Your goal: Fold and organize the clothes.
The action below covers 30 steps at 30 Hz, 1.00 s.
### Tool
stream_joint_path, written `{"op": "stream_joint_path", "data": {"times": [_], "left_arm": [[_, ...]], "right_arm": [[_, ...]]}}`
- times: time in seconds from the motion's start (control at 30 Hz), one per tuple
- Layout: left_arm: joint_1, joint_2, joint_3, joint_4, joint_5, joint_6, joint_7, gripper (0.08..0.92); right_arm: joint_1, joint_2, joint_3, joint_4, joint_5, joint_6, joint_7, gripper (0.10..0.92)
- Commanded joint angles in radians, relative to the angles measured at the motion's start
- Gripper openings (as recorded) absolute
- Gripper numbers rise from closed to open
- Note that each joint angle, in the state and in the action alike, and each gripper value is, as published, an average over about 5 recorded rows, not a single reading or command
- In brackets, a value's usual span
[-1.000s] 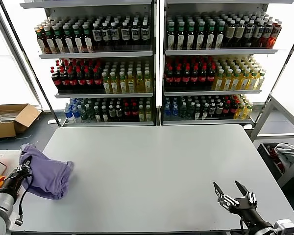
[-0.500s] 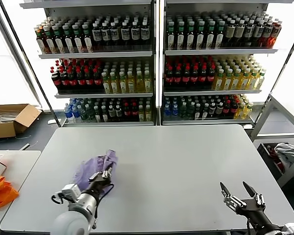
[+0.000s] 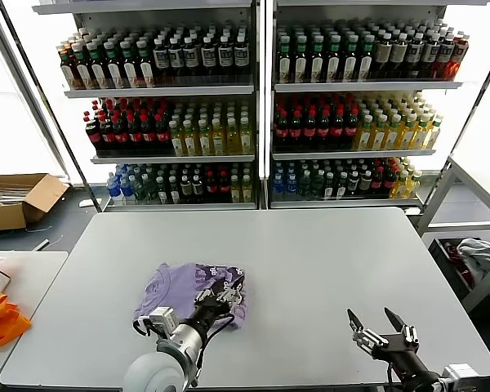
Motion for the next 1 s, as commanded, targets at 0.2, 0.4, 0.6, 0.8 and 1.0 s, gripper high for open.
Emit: {"op": "stream_joint_path", "data": {"times": [0.2,0.4,0.6,0.8,1.0], "left_arm": [[0.065,0.122,-0.387,-0.18,0.032,-0.029,0.133,0.755],[0.144,0.085,-0.406,-0.215,0.096,-0.043,0.155,0.821],[0.201,0.05,-0.4,-0.247,0.111,-0.044,0.153,0.823],[0.222,0.035,-0.408,-0.26,0.102,-0.045,0.148,0.822],[0.218,0.035,-0.414,-0.259,0.083,-0.042,0.138,0.823]], "right_arm": [[0.501,0.027,-0.634,-0.225,-0.01,-0.112,0.183,0.823],[0.683,0.103,-0.766,-0.41,0.039,-0.115,0.186,0.823],[0.781,0.149,-0.812,-0.539,0.052,-0.12,0.221,0.823],[0.833,0.173,-0.812,-0.621,0.049,-0.128,0.287,0.812],[0.818,0.16,-0.81,-0.606,0.066,-0.135,0.307,0.667]]}}
